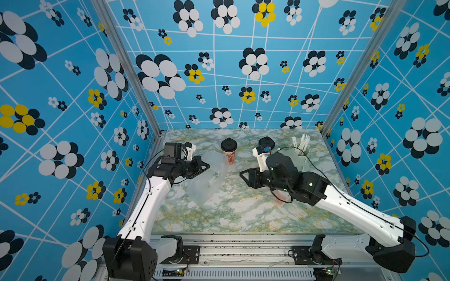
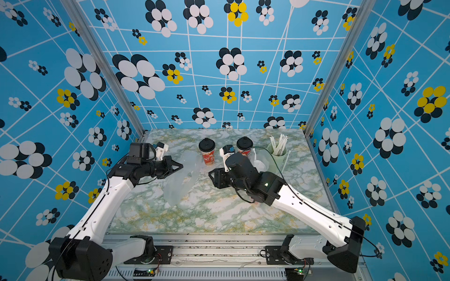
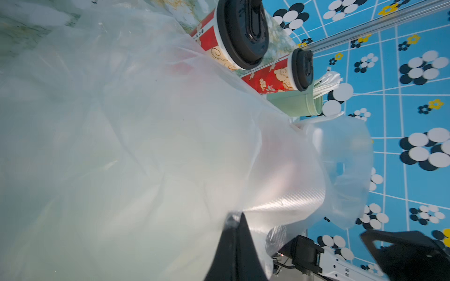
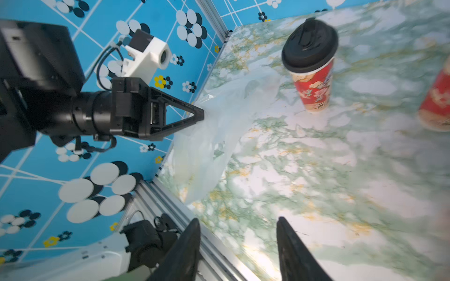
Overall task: Pack milk tea into plastic carrier bags
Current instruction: Pick up the plastic carrier bag from the center of the board.
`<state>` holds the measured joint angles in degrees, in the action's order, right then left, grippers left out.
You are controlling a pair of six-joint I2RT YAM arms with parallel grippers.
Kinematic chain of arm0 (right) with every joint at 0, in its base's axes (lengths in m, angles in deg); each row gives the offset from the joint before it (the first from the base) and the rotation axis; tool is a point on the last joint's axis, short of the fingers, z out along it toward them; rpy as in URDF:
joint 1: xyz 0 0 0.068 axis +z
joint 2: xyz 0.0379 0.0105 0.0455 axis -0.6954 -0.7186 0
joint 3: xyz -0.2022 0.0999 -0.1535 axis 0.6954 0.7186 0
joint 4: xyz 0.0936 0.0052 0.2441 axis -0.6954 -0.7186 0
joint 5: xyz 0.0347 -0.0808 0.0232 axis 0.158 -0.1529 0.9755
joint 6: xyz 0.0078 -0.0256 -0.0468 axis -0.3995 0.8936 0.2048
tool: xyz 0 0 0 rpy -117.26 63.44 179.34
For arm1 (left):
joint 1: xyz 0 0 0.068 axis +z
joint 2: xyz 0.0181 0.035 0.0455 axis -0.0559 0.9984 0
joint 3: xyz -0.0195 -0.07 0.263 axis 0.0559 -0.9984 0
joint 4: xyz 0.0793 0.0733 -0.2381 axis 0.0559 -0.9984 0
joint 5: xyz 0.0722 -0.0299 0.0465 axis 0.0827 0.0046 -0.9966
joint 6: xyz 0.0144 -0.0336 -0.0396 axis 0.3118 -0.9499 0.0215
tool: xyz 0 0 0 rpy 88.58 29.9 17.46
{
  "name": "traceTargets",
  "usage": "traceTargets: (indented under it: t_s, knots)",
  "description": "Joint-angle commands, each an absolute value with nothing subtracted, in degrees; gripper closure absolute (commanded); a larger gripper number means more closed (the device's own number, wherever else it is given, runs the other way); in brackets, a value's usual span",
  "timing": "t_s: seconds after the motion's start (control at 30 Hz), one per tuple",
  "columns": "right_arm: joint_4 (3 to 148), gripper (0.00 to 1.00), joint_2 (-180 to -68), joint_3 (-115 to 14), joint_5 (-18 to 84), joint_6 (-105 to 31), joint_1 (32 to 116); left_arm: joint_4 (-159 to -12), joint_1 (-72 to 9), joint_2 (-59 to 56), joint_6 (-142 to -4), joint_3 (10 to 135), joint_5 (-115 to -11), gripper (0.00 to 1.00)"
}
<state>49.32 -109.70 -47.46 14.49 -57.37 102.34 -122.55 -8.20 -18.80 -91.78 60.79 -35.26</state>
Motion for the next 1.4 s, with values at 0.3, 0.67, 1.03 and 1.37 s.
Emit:
traceTargets:
  t_s: [0.3,0.67,1.03,1.37]
  knots:
    - [68.6,0.24,-124.3,-47.2,13.1,-72.3,106.2,-113.4,-10.9,-29.6,-108.0,53.4,-35.6,1.0]
    - [60.9,0.89,-122.5,-46.2,16.4,-74.0,106.1,-116.1,-12.3,-32.0,-107.8,53.7,-41.3,1.0]
    - [42.9,1.0,-115.6,-51.2,24.4,-70.3,102.9,-136.5,-12.5,-30.6,-92.6,65.2,-41.1,0.58]
    - [40.9,1.0,-118.5,-55.1,31.5,-68.0,101.7,-156.0,-27.5,-24.2,-75.6,80.0,-52.1,0.21]
